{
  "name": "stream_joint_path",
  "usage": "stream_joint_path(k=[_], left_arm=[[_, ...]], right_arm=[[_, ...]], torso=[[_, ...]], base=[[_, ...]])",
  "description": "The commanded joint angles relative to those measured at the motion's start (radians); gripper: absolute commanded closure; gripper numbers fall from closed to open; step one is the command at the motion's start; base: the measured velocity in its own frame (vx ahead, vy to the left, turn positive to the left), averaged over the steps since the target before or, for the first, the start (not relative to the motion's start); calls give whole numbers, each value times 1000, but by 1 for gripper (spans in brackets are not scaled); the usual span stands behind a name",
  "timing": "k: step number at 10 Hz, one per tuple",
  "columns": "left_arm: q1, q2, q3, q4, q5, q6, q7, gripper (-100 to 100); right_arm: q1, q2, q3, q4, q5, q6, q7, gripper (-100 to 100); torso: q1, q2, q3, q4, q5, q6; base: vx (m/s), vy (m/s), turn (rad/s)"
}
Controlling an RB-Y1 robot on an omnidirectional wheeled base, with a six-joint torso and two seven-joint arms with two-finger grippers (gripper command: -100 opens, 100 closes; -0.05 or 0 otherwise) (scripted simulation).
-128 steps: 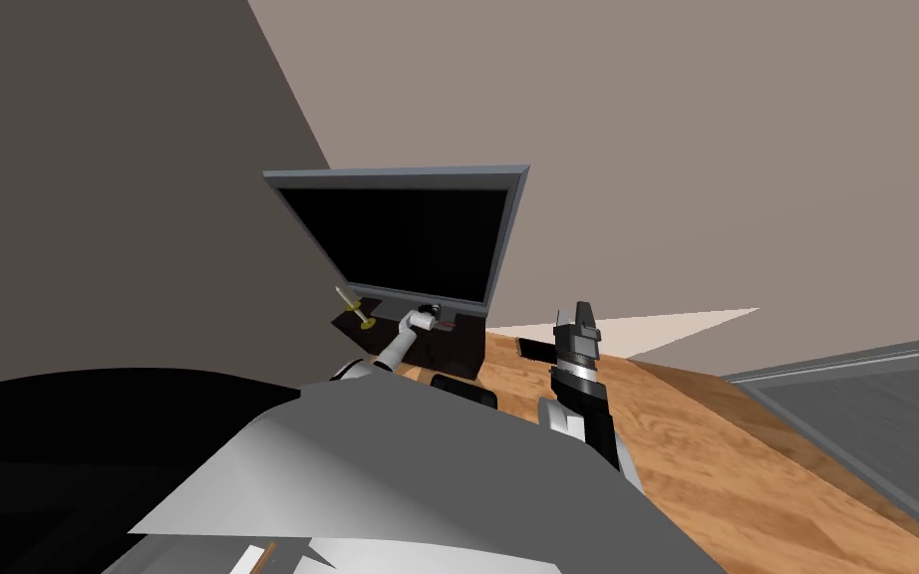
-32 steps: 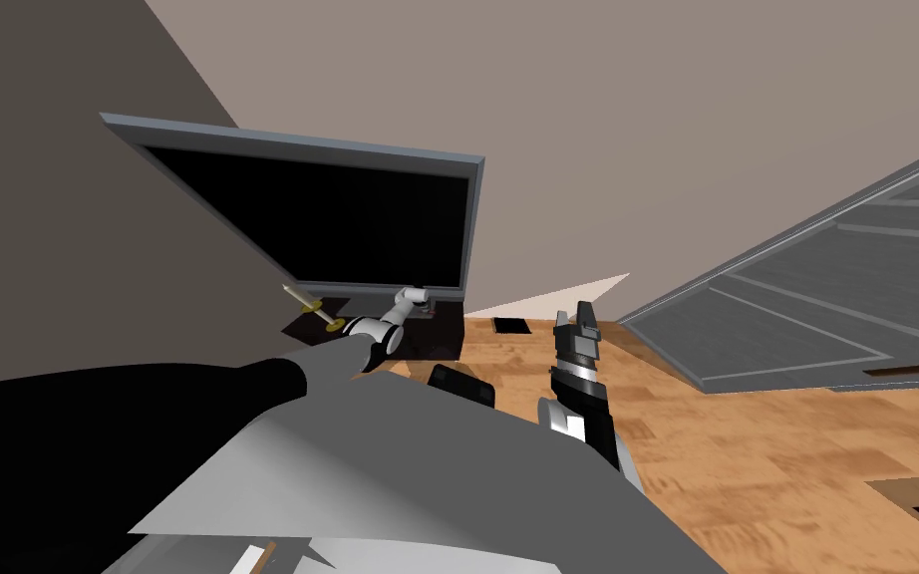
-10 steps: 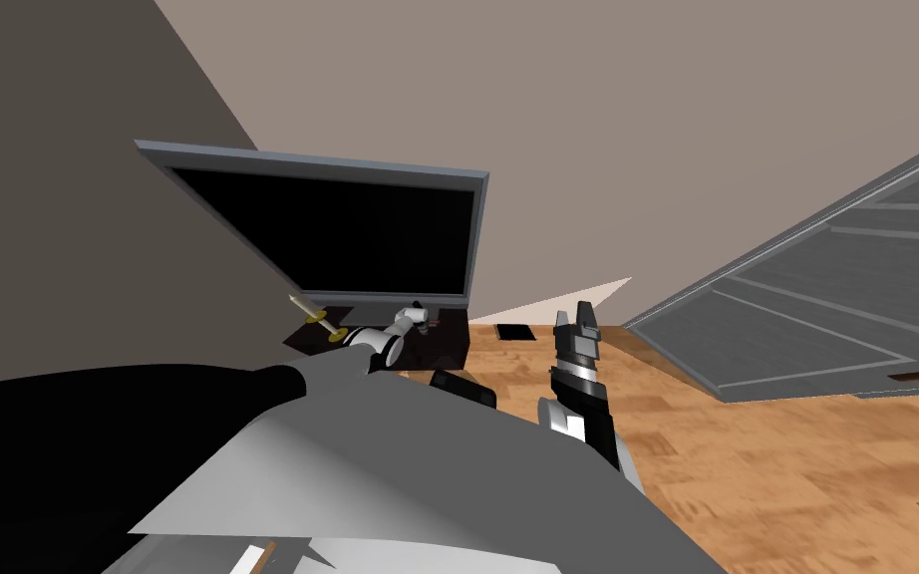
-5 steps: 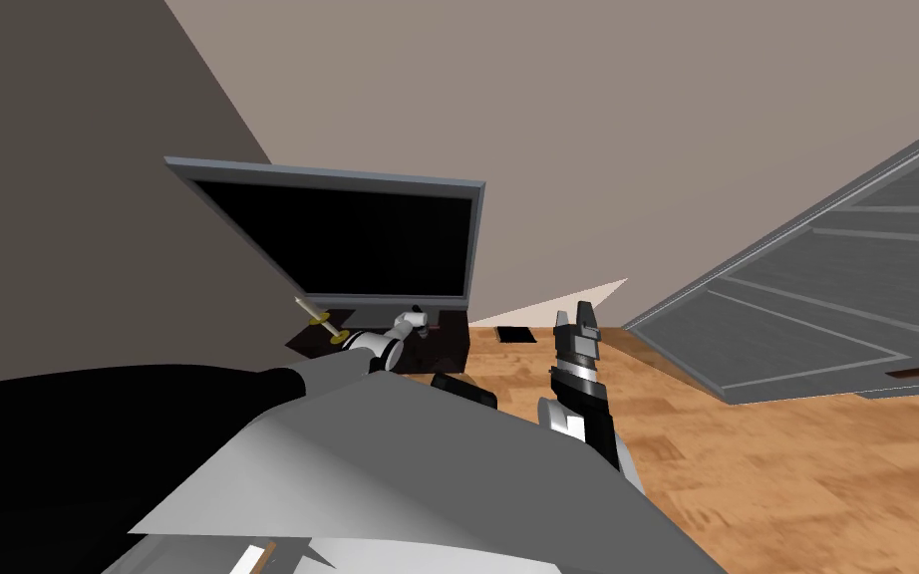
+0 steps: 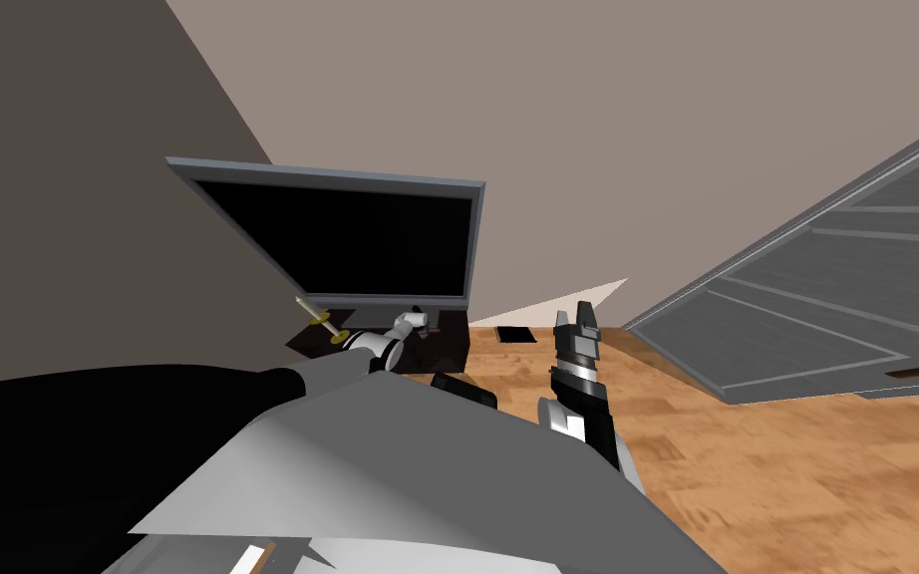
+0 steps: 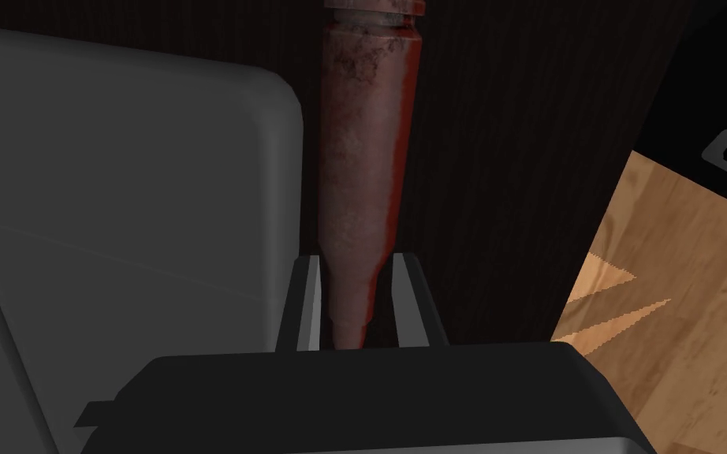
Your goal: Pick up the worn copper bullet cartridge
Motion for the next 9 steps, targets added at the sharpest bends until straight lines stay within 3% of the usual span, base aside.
stream_joint_path(k=[1,5,9], left_arm=[[-4,3,-5,-14,-7,40,7,100],[-61,42,-15,-64,-21,124,10,100],[-80,55,-18,-81,-26,152,11,100]], right_arm=[[0,0,0,0,0,0,0,0],[0,0,0,0,0,0,0,0],[0,0,0,0,0,0,0,0]], torso=[[0,0,0,0,0,0],[-1,-1,0,1,-1,1],[-4,0,1,1,-1,1]], base=[[14,30,55],[4,-14,6],[-2,-38,-16]])
